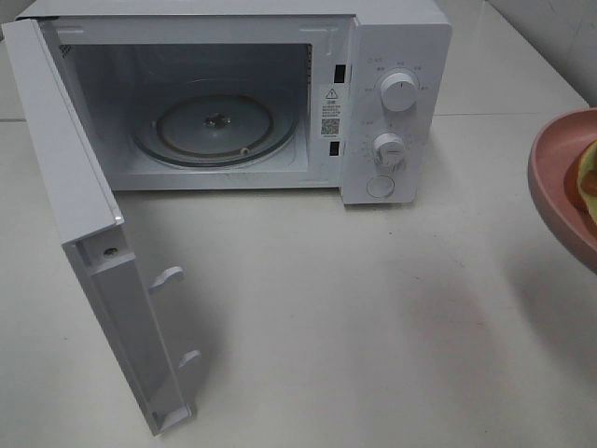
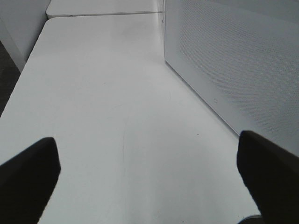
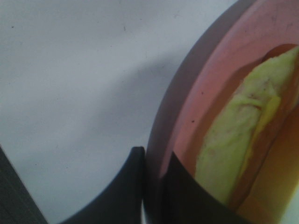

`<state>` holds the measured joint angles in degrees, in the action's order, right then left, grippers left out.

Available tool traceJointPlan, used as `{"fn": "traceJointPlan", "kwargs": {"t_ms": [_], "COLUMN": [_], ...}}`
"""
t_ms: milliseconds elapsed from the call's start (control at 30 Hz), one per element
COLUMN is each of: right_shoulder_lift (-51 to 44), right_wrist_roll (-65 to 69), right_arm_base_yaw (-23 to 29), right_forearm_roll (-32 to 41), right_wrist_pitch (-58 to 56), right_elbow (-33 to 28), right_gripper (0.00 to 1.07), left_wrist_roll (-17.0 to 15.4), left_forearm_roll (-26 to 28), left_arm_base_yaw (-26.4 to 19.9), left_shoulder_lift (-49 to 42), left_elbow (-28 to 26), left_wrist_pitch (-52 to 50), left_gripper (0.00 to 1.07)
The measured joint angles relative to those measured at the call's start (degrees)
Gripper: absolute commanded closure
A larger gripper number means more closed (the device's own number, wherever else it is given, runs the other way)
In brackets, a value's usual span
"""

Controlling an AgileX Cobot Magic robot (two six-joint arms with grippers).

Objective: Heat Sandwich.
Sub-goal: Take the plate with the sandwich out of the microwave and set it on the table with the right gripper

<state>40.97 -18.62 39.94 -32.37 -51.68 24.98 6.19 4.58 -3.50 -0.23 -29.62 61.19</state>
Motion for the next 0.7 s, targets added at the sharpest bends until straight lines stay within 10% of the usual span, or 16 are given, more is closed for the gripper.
{"fn": "traceJointPlan", "kwargs": {"t_ms": [700], "right_shoulder_lift": [19.94], "right_wrist_roll": [32.49], "right_arm_base_yaw": [0.0], "right_forearm_roll": [-7.56], "right_wrist_pitch": [0.4], "right_elbow": [4.41], "right_gripper": [1.07], "left_wrist_roll": [0.0], "left_forearm_roll": [0.0], "left_arm_base_yaw": [0.0], "left_shoulder_lift": [0.0], "left_elbow": [0.0], "left_wrist_pitch": [0.0], "left_gripper": [0.09]}}
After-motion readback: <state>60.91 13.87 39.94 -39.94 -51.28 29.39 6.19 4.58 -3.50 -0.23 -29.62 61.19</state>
